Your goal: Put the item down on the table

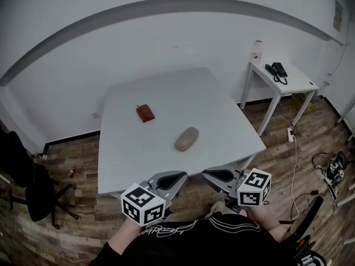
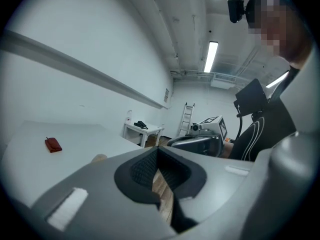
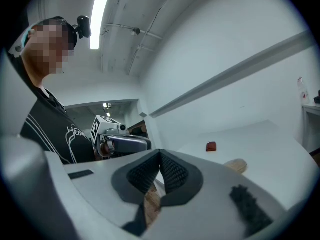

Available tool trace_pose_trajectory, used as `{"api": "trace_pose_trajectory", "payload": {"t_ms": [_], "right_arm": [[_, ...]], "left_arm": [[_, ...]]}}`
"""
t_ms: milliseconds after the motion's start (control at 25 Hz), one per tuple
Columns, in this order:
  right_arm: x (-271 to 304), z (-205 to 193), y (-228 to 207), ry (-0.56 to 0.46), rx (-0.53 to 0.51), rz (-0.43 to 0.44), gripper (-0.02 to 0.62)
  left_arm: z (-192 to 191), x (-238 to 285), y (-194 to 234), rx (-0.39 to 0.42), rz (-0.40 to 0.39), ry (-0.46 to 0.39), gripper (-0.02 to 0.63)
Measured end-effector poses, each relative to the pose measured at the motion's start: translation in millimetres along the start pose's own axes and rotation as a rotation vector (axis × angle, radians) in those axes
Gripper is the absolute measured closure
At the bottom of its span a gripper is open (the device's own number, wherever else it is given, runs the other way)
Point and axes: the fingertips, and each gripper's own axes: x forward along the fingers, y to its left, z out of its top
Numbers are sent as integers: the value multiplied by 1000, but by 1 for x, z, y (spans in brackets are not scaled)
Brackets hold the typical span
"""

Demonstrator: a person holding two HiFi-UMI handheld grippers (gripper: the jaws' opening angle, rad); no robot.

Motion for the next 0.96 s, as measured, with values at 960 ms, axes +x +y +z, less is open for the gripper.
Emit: {"api": "trace_pose_trajectory", "payload": {"t_ms": [960], "right_arm": [[8, -9, -4, 2, 54, 6, 586]], "left_arm": [[1, -5, 7, -37, 46, 30, 603]]}}
